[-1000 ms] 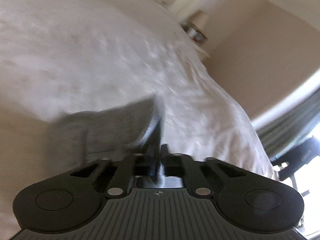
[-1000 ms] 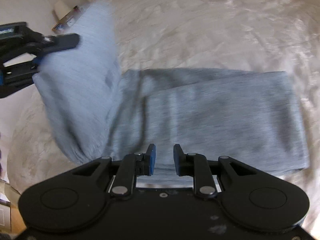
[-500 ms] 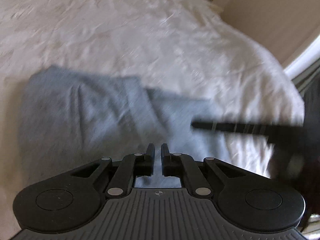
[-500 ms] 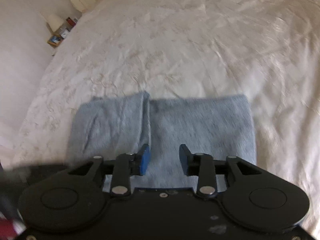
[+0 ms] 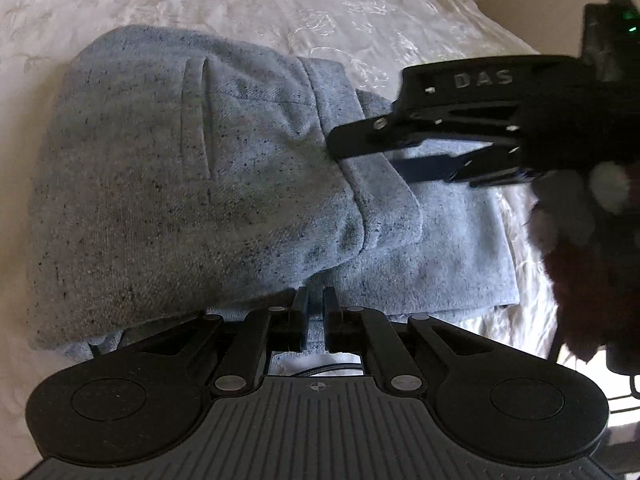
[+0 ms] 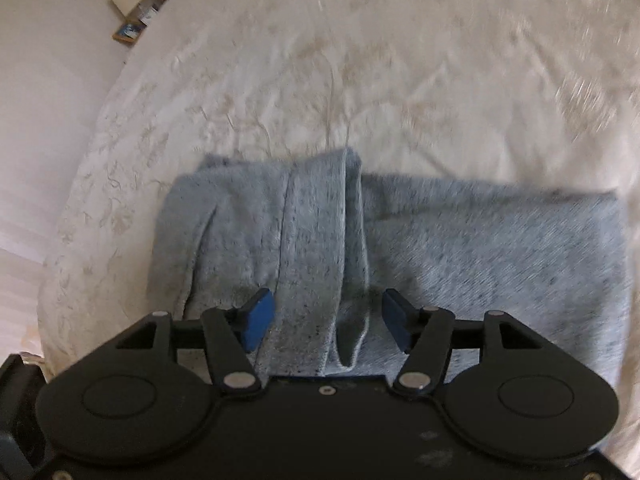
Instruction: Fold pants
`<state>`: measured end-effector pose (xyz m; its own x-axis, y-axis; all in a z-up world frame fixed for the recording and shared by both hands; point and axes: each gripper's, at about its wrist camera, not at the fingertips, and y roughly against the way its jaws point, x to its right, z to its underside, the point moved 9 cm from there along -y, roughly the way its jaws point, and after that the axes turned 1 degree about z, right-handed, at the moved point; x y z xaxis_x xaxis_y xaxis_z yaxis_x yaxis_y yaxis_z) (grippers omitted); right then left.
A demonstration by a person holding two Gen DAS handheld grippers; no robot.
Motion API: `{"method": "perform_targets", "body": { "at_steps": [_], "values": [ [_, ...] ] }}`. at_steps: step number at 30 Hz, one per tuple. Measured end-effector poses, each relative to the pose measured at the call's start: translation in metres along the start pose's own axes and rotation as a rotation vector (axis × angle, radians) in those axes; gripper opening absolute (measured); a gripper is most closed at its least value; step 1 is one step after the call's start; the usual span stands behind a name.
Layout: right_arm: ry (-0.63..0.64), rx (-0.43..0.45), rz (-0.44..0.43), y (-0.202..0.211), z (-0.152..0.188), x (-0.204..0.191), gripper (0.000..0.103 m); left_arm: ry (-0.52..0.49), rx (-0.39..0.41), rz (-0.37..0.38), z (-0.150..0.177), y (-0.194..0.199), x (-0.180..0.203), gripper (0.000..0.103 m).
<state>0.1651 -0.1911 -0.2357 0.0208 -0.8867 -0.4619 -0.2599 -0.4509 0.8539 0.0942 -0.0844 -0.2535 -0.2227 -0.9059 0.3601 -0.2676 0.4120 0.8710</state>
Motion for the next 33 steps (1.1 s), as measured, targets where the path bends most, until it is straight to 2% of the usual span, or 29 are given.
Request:
{"method": "perform_targets", "body": {
  "at_steps": [3,4,5,6,7,8,11,14,16,18,23,25,28,31,33],
  "values": [
    [-0.048,-0.034,-0.041,-0.015,0.004,-0.001,0.068,0.025,0.009,0.013,0.002,0.003,-0.007,0.006],
    [-0.066,-0.041,-0.055,-0.019,0.004,-0.002,0.063,0.029,0.014,0.015,0.003,0.005,-0.007,0.006],
    [-0.083,-0.044,-0.074,-0.022,0.003,-0.004,0.043,0.025,0.024,0.015,0.003,0.009,-0.007,0.006],
    [-0.095,-0.050,-0.094,-0.025,0.002,-0.007,0.037,0.014,0.036,0.011,0.004,0.012,-0.006,0.006],
    [-0.107,-0.058,-0.110,-0.026,0.002,-0.009,0.018,-0.003,0.050,0.004,0.004,0.016,-0.004,0.006],
    [-0.102,-0.054,-0.126,-0.024,0.001,-0.012,0.015,-0.017,0.063,-0.003,0.003,0.019,-0.003,0.006],
    [-0.075,-0.030,-0.147,-0.010,-0.005,-0.022,0.012,-0.050,0.107,-0.025,0.004,0.027,0.000,0.009],
    [-0.102,0.019,-0.225,0.019,-0.018,-0.036,0.012,-0.066,0.146,-0.049,0.004,0.032,0.001,0.011],
    [-0.082,0.044,-0.248,0.033,-0.026,-0.048,0.012,-0.064,0.157,-0.059,0.005,0.032,0.000,0.012],
    [-0.055,0.063,-0.256,0.044,-0.032,-0.060,0.012,-0.070,0.164,-0.064,0.006,0.031,0.002,0.017],
    [-0.023,0.083,-0.272,0.061,-0.034,-0.079,0.011,-0.087,0.173,-0.092,0.006,0.025,0.007,0.017],
    [-0.016,0.097,-0.281,0.071,-0.033,-0.084,0.011,-0.027,0.141,-0.099,0.007,0.017,-0.001,0.017],
    [-0.010,0.155,-0.283,0.098,-0.032,-0.082,0.011,0.120,0.123,-0.073,0.009,0.014,-0.020,0.017],
    [-0.045,0.216,-0.252,0.131,-0.029,-0.057,0.011,0.167,0.124,-0.055,0.010,0.017,-0.024,0.017],
    [-0.051,0.251,-0.184,0.148,-0.022,-0.033,0.011,0.166,0.123,-0.053,0.013,0.019,-0.025,0.017]
  ]
}}
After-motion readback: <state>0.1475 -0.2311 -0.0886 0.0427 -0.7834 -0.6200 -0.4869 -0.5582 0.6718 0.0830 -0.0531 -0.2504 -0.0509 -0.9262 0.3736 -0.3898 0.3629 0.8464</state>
